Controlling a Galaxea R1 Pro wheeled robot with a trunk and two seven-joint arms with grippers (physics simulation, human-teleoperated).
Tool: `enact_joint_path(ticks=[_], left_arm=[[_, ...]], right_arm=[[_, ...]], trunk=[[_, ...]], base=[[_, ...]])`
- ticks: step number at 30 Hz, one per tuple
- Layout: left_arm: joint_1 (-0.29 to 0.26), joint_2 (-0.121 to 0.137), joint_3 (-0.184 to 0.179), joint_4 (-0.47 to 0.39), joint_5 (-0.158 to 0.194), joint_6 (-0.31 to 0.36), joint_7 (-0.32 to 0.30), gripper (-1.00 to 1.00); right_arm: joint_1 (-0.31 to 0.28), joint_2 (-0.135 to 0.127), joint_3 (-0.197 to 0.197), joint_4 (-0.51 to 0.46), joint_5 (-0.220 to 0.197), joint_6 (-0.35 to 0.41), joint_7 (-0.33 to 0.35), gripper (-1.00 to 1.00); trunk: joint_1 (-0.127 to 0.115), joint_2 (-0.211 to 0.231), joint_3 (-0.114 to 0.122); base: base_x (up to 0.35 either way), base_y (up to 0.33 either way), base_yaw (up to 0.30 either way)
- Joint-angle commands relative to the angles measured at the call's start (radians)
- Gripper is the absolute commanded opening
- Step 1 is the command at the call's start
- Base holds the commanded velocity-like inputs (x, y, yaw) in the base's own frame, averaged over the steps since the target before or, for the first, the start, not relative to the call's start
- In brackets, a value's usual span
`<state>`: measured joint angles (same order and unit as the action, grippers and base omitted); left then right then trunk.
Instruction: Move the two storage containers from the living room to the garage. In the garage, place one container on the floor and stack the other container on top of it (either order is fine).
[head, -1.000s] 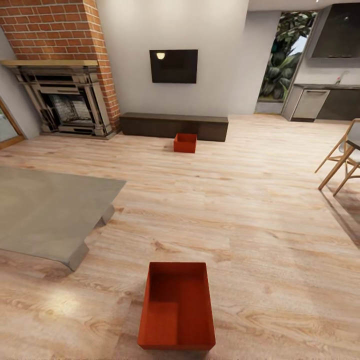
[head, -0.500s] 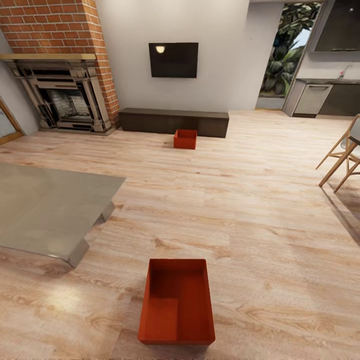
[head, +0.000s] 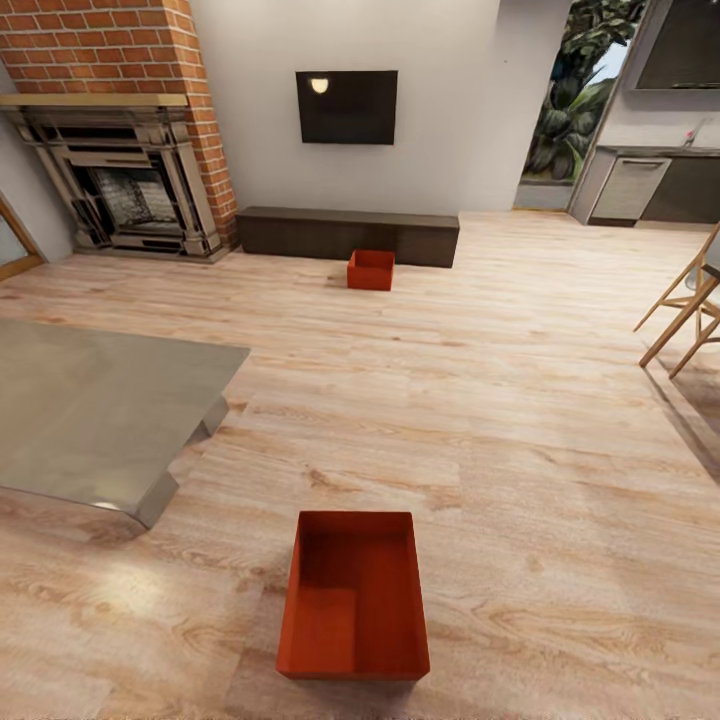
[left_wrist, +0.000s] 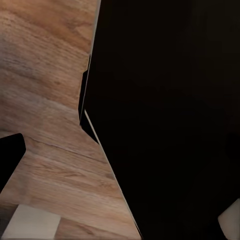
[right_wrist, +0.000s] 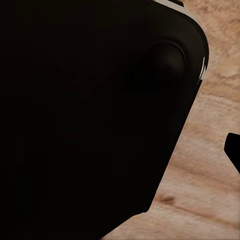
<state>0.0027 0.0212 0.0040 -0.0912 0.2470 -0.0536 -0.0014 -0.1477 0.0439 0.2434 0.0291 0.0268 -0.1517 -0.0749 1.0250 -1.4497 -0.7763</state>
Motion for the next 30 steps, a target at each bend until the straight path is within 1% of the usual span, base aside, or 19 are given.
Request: enact_joint_path(ticks=[1, 16, 17, 19, 21, 28, 30], left_arm=[[0.0, -0.001, 0.0, -0.001, 0.005, -0.002, 0.0, 1.0], [0.0, -0.008, 0.005, 0.001, 0.007, -0.001, 0.0, 1.0], [0.0, -0.007, 0.004, 0.001, 0.007, -0.001, 0.0, 1.0], [0.0, 0.009, 0.001, 0.0, 0.002, -0.002, 0.0, 1.0], [0.0, 0.02, 0.001, -0.002, 0.001, -0.002, 0.0, 1.0], [0.0, 0.016, -0.001, -0.001, 0.004, -0.002, 0.0, 1.0], [0.0, 0.018, -0.003, -0.001, 0.003, -0.002, 0.0, 1.0]], right_arm=[[-0.001, 0.0, 0.004, 0.003, 0.003, -0.005, -0.005, 1.0], [-0.001, 0.0, 0.004, 0.003, 0.001, -0.005, -0.005, 1.0], [-0.001, 0.0, 0.004, 0.003, 0.001, -0.004, -0.005, 1.0], [-0.001, 0.0, 0.004, 0.003, -0.001, -0.003, -0.005, 1.0], [-0.001, 0.0, 0.004, 0.003, 0.001, -0.003, -0.005, 1.0], [-0.001, -0.001, 0.002, 0.003, -0.001, -0.003, -0.005, 1.0], [-0.001, -0.001, 0.002, 0.003, -0.001, -0.003, -0.005, 1.0]], trunk=[[0.0, 0.0, -0.002], [0.0, 0.0, -0.026], [0.0, 0.0, -0.028], [0.0, 0.0, -0.031], [0.0, 0.0, -0.034], [0.0, 0.0, -0.045], [0.0, 0.0, -0.048]], base=[[0.0, 0.0, 0.0], [0.0, 0.0, 0.0], [0.0, 0.0, 0.0], [0.0, 0.0, 0.0], [0.0, 0.0, 0.0], [0.0, 0.0, 0.0], [0.0, 0.0, 0.0]])
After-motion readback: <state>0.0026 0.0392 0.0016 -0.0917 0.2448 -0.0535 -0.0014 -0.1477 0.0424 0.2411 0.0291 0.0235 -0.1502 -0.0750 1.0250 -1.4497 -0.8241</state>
